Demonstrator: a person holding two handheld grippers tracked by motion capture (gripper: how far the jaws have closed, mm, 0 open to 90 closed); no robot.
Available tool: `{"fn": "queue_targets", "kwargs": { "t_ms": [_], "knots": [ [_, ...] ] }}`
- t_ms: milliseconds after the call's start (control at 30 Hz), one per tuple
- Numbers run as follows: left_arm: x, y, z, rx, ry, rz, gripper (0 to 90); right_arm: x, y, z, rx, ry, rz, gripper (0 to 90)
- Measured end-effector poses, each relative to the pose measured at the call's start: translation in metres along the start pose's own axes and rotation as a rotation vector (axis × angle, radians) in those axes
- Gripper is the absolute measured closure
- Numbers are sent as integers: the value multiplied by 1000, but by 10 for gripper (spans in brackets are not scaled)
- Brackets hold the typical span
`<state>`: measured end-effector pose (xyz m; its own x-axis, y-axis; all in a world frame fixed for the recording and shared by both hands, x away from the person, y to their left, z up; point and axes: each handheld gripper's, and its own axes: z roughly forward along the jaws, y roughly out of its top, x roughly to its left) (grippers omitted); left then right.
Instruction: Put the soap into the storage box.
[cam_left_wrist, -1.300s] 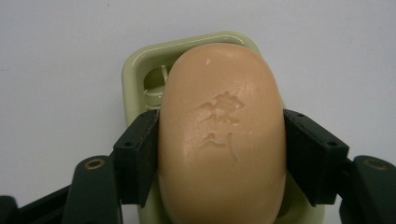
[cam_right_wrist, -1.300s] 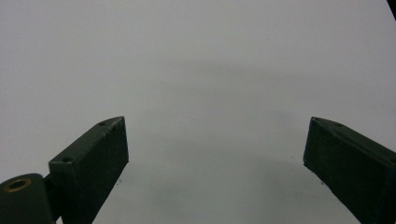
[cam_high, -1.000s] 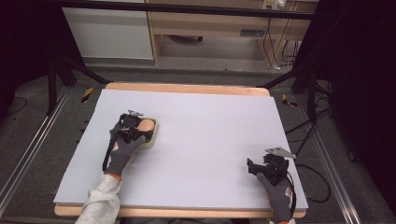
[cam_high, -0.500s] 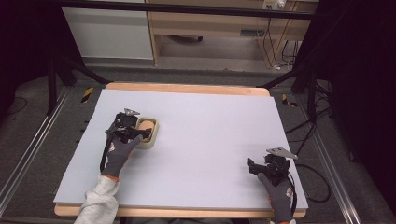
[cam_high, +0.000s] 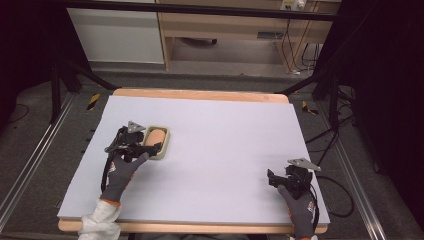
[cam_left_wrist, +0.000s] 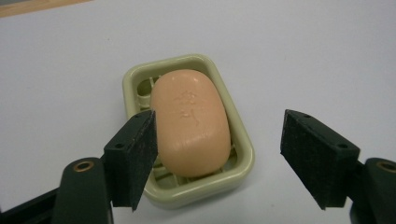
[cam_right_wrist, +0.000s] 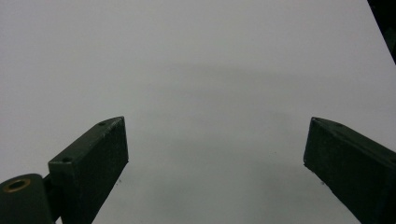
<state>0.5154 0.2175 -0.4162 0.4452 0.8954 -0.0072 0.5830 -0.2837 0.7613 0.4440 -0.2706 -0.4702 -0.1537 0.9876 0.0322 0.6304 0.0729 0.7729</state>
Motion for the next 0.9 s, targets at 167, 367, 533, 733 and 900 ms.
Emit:
{"fn": "queue_targets", "kwargs": {
  "t_ms": [167,367,533,733,900],
  "knots": [
    [0,-11,-8,-25,0,-11,245,-1,-1,0,2,-6,1,68],
    [-1,-28,-18,-58,9,6,198,-2,-1,1,8,-19,-3,68],
    [-1,-46,-26,-80,15,0,184,-3,-2,0,7,-24,3,68],
    [4,-68,-27,-55,22,-34,172,-3,-2,-1,6,-24,5,68],
    [9,-77,-29,-37,33,-45,172,-5,-2,-1,9,-29,8,68]
  ]
}}
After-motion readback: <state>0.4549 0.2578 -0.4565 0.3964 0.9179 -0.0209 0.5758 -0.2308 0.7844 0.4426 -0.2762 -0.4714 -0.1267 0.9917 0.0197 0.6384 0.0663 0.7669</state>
